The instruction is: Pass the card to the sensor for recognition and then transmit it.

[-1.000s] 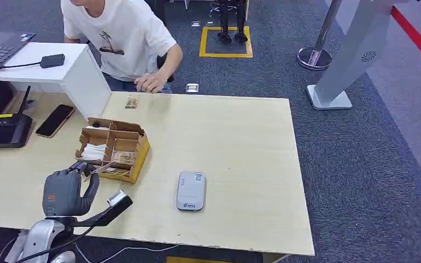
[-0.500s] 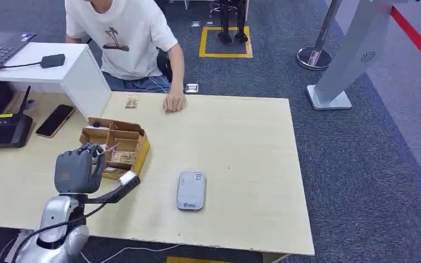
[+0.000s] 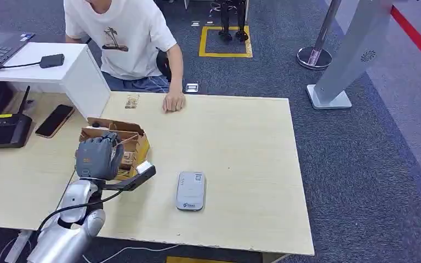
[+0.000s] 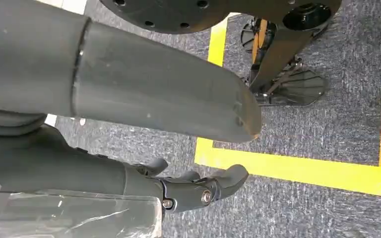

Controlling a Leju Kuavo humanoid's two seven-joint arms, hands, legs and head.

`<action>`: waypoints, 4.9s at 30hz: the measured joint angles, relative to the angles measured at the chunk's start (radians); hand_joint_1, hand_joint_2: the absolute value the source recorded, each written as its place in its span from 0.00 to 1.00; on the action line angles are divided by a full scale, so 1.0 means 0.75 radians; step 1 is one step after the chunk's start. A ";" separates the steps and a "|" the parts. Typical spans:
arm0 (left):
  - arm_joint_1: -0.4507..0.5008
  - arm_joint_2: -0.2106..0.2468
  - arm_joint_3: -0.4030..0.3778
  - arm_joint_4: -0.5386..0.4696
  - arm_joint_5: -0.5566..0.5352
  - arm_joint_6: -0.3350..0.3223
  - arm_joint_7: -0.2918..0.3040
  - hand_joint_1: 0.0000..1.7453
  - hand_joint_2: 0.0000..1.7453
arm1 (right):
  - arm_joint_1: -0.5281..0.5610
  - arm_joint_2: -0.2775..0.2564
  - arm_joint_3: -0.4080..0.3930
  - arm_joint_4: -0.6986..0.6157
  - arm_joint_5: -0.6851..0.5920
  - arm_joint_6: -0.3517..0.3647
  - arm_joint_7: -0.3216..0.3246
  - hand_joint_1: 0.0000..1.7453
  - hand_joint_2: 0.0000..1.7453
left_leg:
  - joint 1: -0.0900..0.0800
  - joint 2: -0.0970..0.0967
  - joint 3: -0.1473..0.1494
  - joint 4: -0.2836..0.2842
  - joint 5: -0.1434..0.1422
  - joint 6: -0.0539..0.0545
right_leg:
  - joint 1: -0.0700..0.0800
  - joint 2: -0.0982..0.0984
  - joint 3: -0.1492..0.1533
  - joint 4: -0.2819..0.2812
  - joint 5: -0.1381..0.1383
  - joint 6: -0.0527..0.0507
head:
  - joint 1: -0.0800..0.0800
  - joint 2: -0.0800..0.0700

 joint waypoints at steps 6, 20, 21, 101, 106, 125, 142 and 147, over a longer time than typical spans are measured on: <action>-0.075 -0.056 -0.071 0.055 0.057 -0.002 -0.035 1.00 1.00 | -0.022 -0.002 0.021 0.001 0.004 0.004 0.000 0.00 0.00 | 0.000 0.001 0.000 0.000 0.001 0.000 | 0.000 0.001 0.000 0.000 0.001 0.000 | 0.000 0.000; -0.171 -0.164 -0.209 0.122 0.111 -0.102 -0.099 1.00 1.00 | -0.035 -0.004 0.046 0.008 0.023 0.008 0.005 0.00 0.00 | -0.001 0.003 -0.003 0.000 0.002 0.001 | 0.000 0.003 -0.003 0.000 0.003 0.000 | -0.001 0.000; -0.175 -0.166 -0.224 0.130 0.116 -0.128 -0.110 1.00 1.00 | -0.037 -0.005 0.050 0.009 0.024 0.008 0.005 0.00 0.00 | -0.001 0.003 -0.003 0.000 0.002 0.001 | 0.000 0.002 -0.003 0.000 0.003 0.000 | 0.000 0.000; -0.368 -0.036 -0.518 0.242 0.118 -0.242 -0.020 1.00 1.00 | -0.104 -0.005 0.124 0.013 0.022 0.030 -0.024 0.00 0.00 | 0.000 0.003 -0.005 0.000 0.003 0.001 | 0.000 0.003 -0.005 0.001 0.004 -0.001 | -0.001 0.000; -0.317 0.030 -0.487 0.242 0.063 -0.116 0.005 1.00 1.00 | -0.101 0.004 0.160 0.020 0.027 0.025 0.002 0.00 0.00 | 0.000 0.001 -0.006 -0.001 0.004 0.000 | 0.000 0.001 -0.005 0.002 0.003 -0.001 | -0.001 0.000; 0.371 0.323 -0.003 -0.250 -0.271 0.210 0.180 1.00 1.00 | 0.000 0.008 0.149 0.028 -0.058 -0.016 -0.003 0.00 0.00 | -0.001 0.024 0.001 -0.004 -0.005 -0.004 | -0.001 0.024 -0.005 0.003 0.002 -0.003 | -0.002 0.000; 0.716 0.290 -0.142 -0.388 -0.471 0.444 0.388 1.00 1.00 | 0.023 0.031 0.115 0.032 -0.073 -0.024 -0.035 0.00 0.00 | -0.002 0.005 -0.005 -0.003 -0.002 0.001 | -0.001 0.005 -0.007 0.002 -0.002 -0.003 | -0.003 0.000; 0.531 0.108 -0.283 -0.256 -0.469 0.445 0.244 1.00 1.00 | -0.007 0.031 0.123 0.035 -0.018 -0.015 -0.021 0.00 0.00 | -0.002 0.003 -0.006 -0.001 0.000 0.001 | -0.002 0.002 -0.007 0.002 0.001 0.000 | -0.002 0.000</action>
